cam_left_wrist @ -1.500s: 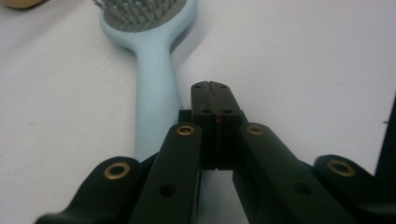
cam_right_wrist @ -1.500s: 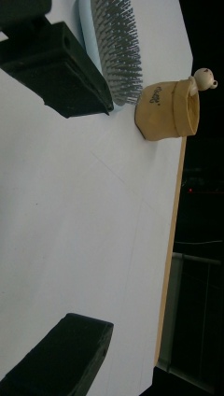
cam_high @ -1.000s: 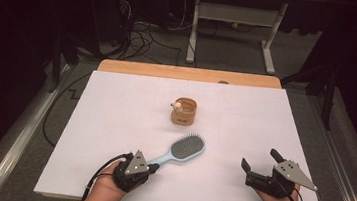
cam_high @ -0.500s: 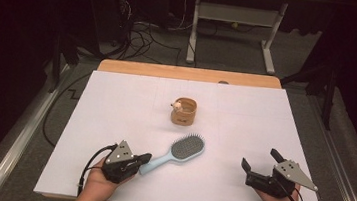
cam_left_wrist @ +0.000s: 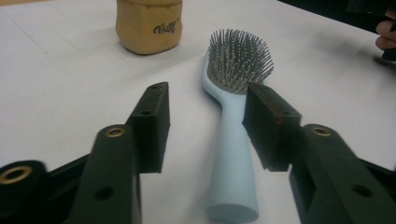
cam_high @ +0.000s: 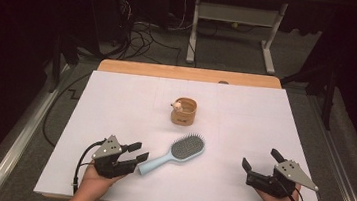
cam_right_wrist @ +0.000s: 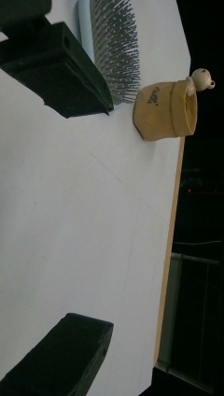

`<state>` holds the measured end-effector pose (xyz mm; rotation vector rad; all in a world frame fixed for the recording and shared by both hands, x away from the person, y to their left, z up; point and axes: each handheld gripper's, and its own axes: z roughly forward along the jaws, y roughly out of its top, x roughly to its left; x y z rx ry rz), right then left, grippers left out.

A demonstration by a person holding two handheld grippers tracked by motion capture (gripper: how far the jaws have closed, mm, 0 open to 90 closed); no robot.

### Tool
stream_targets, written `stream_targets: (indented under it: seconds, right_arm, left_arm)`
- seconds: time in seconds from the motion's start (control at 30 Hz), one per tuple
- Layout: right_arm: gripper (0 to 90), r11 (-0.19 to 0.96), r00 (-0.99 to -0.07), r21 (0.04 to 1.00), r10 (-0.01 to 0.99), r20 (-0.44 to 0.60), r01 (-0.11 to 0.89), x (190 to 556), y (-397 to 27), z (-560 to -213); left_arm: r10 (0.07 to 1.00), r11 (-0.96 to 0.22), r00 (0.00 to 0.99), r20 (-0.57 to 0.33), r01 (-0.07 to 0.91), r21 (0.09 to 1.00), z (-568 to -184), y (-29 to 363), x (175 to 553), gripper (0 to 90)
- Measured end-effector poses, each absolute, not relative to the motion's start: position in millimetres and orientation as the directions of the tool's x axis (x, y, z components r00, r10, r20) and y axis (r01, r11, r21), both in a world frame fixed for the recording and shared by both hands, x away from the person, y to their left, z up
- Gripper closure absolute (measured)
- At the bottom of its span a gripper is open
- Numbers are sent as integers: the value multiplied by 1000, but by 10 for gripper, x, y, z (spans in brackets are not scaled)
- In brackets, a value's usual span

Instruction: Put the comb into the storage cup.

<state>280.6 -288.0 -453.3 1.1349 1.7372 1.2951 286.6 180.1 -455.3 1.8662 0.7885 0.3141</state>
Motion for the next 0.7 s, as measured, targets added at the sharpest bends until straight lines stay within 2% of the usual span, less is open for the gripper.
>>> stream_targets:
  seconds: [0.1, 0.37, 0.47, 0.5, 0.67, 0.7]
  right_arm:
    - [6, 117, -384, 963, 923, -15, 244, 2810, -2887, -4533]
    - [6, 113, -380, 964, 925, -13, 242, 2804, -2893, -4527]
    - [6, 113, -379, 964, 925, -13, 243, 2807, -2893, -4529]
    - [6, 115, -380, 964, 925, -16, 240, 2806, -2891, -4527]
    - [5, 115, -379, 964, 925, -16, 241, 2807, -2886, -4528]
    - [6, 117, -381, 964, 925, -17, 240, 2807, -2884, -4528]
  left_arm:
    - [647, -243, 752, -128, 362, 900, -4554, 1803, 2868, 410]
    - [656, -233, 744, -128, 361, 903, -4545, 1812, 2873, 308]
    - [665, -227, 735, -135, 371, 901, -4545, 1808, 2891, 242]
    - [667, -226, 733, -135, 371, 900, -4539, 1808, 2894, 194]
    - [687, -213, 716, -125, 363, 907, -4519, 1794, 2890, 142]
    - [688, -210, 715, -124, 360, 909, -4518, 1792, 2892, 98]
